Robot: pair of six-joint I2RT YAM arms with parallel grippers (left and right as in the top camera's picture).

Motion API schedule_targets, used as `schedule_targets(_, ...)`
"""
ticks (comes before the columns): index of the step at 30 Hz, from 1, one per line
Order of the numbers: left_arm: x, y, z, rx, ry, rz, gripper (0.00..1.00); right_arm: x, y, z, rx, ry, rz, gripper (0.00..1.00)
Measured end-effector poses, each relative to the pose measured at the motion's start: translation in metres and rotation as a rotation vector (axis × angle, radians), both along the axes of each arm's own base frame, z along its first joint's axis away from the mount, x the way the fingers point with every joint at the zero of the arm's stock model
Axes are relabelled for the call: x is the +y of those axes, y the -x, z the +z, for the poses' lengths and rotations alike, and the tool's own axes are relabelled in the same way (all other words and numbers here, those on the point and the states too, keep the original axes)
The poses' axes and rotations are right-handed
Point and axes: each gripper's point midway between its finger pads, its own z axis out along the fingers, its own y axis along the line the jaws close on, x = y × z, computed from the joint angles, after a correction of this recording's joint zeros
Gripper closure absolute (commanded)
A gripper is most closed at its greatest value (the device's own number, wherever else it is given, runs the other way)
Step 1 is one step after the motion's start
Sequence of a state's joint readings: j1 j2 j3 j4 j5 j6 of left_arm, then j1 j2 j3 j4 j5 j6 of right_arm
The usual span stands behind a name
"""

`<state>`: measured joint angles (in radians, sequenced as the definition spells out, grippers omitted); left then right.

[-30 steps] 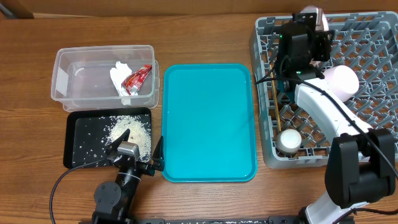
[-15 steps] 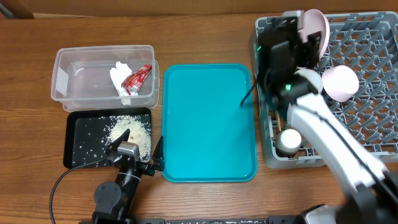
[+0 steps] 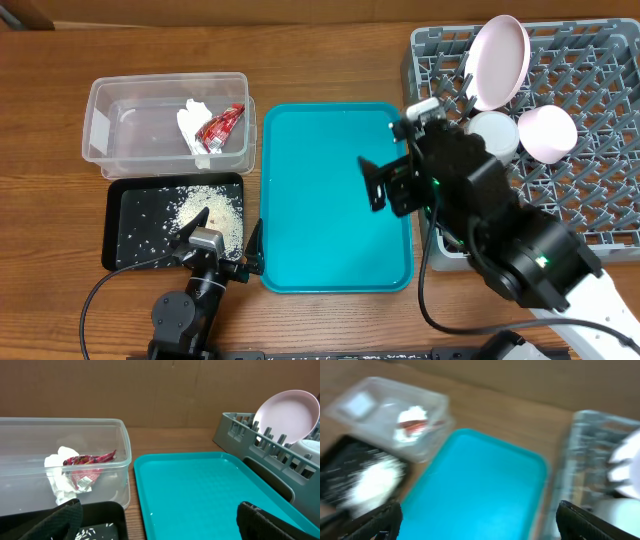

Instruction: Sort waste into correct bins and load items into the dishwasher

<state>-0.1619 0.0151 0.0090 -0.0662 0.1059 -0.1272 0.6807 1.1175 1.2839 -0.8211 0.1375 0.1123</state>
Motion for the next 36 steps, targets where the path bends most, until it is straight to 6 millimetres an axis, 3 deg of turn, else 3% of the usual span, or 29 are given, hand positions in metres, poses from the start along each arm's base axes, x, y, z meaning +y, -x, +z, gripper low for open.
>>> schedule_targets(6,0.0,0.0,0.0,0.0,0.0,0.0,0.0,0.001,0.018,-0.018,0.106,0.013,0.046,0.0)
schedule_targets(10,0.0,0.0,0.0,0.0,0.0,0.0,0.0,-0.012,0.016,-0.01,0.063,0.029,-0.008,0.0)
schedule_targets(13,0.0,0.0,0.0,0.0,0.0,0.0,0.0,-0.029,0.021,0.012,-0.018,0.009,-0.054,0.0)
schedule_targets(18,0.0,0.0,0.0,0.0,0.0,0.0,0.0,-0.069,0.03,0.078,-0.266,-0.117,-0.139,0.0)
schedule_targets(21,0.0,0.0,0.0,0.0,0.0,0.0,0.0,-0.099,0.032,0.089,-0.35,-0.171,-0.211,0.0)
schedule_targets(25,0.0,0.0,0.0,0.0,0.0,0.0,0.0,-0.122,0.024,0.057,-0.377,-0.2,-0.253,0.0)
schedule_targets(28,0.0,0.0,0.0,0.0,0.0,0.0,0.0,-0.127,0.024,0.007,-0.338,-0.208,-0.239,0.0)
schedule_targets(32,0.0,0.0,0.0,0.0,0.0,0.0,0.0,-0.123,0.035,-0.044,-0.324,-0.233,-0.19,0.0)
schedule_targets(36,0.0,0.0,0.0,0.0,0.0,0.0,0.0,-0.117,0.047,-0.071,-0.366,-0.258,-0.143,0.0)
